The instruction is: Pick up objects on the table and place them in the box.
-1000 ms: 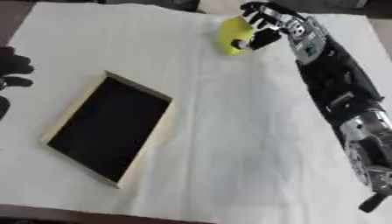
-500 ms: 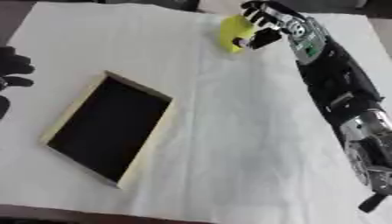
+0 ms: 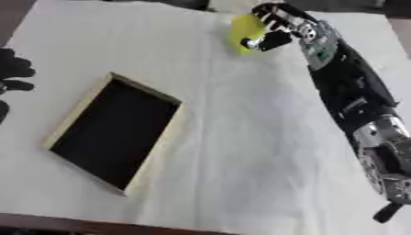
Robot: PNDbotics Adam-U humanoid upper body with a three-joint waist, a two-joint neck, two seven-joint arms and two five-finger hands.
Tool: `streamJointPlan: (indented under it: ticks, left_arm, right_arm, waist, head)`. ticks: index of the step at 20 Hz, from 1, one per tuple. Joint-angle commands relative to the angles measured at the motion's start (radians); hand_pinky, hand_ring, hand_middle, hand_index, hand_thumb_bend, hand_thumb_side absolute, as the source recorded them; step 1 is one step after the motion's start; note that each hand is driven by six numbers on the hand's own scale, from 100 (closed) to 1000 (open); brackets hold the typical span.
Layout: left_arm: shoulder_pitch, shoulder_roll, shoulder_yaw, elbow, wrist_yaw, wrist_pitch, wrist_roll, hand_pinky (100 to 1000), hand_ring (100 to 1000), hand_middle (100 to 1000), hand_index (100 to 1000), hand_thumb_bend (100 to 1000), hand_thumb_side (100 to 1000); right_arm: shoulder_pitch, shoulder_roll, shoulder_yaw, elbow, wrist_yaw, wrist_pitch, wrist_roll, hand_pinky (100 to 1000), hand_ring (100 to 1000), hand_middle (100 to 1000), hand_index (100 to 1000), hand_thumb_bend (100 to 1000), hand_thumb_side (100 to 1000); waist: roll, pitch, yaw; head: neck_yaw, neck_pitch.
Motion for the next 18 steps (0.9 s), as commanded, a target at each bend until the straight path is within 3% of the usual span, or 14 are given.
streamJointPlan:
  ticks: [1, 6, 18]
  left_arm:
    - [-0.013, 0.009, 0.011, -0.02, 0.005, -0.002, 0.002, 775, 813, 767, 902, 472, 585]
    - [-0.012, 0.009, 0.012, -0.018, 0.005, -0.001, 0.002, 776, 811, 767, 902, 471, 584]
    - [-0.003, 0.01, 0.014, -0.014, 0.004, -0.001, 0.004, 776, 811, 766, 902, 469, 582]
  right_arm:
    - [-0.008, -0.02, -0.003, -0.012, 0.0, -0.005, -0.007, 781, 794, 741, 830, 374, 311]
    - [-0.006, -0.023, -0.001, -0.025, -0.016, -0.02, -0.021, 771, 770, 683, 755, 350, 280]
    - [-0.006, -0.028, 0.023, -0.109, -0.064, -0.057, -0.044, 755, 734, 614, 708, 329, 229]
  waist:
    - [0.003, -0.016, 0.002]
    - [0.002, -0.018, 0.0]
    - [0.011, -0.043, -0.023]
  head:
    - [0.002, 0.008]
    - [0.005, 0.009]
    - [0.015, 0.016]
